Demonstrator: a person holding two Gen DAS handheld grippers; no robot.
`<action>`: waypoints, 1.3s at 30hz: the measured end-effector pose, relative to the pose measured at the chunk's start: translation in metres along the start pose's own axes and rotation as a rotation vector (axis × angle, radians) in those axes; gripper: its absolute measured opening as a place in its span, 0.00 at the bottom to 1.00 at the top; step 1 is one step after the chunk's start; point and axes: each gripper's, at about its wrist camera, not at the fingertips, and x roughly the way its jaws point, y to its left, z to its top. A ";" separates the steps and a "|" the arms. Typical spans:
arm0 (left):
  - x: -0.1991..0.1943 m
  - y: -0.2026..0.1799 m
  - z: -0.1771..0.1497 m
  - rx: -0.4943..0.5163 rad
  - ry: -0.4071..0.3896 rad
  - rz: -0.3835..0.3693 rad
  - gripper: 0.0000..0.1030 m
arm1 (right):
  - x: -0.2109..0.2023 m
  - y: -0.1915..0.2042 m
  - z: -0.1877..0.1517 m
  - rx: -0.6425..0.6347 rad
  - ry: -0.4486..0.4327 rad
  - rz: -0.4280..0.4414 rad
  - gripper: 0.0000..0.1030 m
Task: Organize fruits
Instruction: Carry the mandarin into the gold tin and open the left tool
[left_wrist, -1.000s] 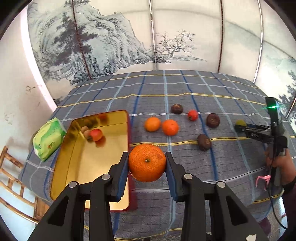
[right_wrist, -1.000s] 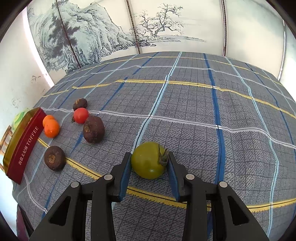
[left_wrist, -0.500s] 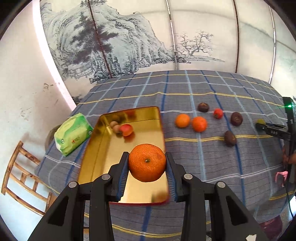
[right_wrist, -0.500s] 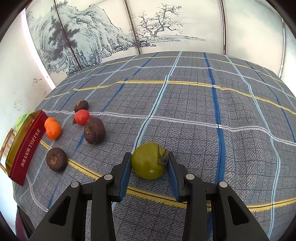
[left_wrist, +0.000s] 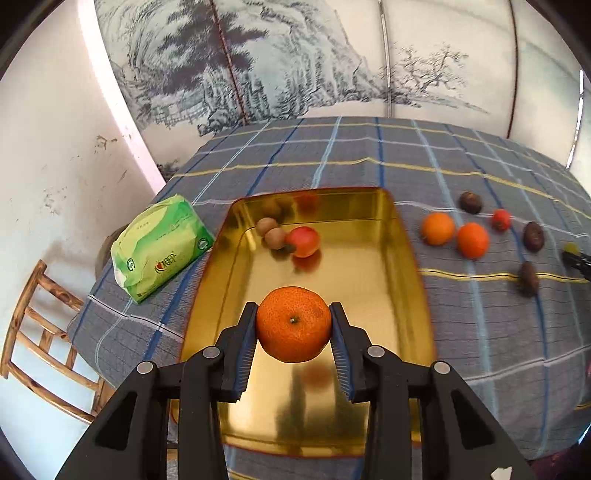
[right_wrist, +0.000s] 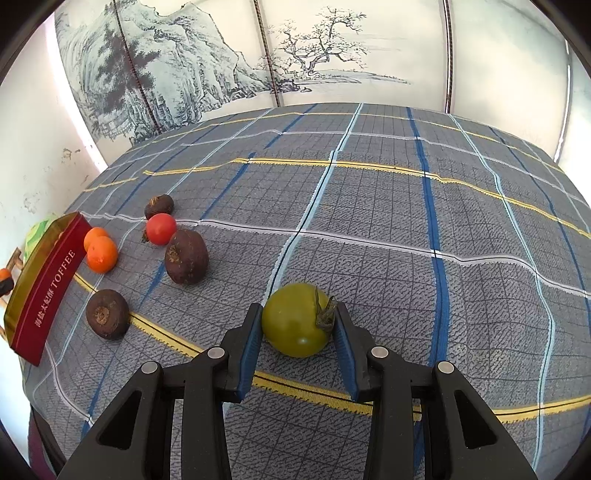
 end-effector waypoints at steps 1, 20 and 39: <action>0.005 0.004 0.001 -0.002 0.005 0.009 0.33 | 0.000 0.001 0.000 -0.004 0.001 -0.004 0.37; 0.066 0.036 0.010 0.005 0.061 0.077 0.33 | 0.002 0.005 0.000 -0.025 0.005 -0.032 0.37; 0.076 0.036 0.014 0.021 0.083 0.063 0.34 | 0.003 0.008 0.000 -0.034 0.006 -0.044 0.37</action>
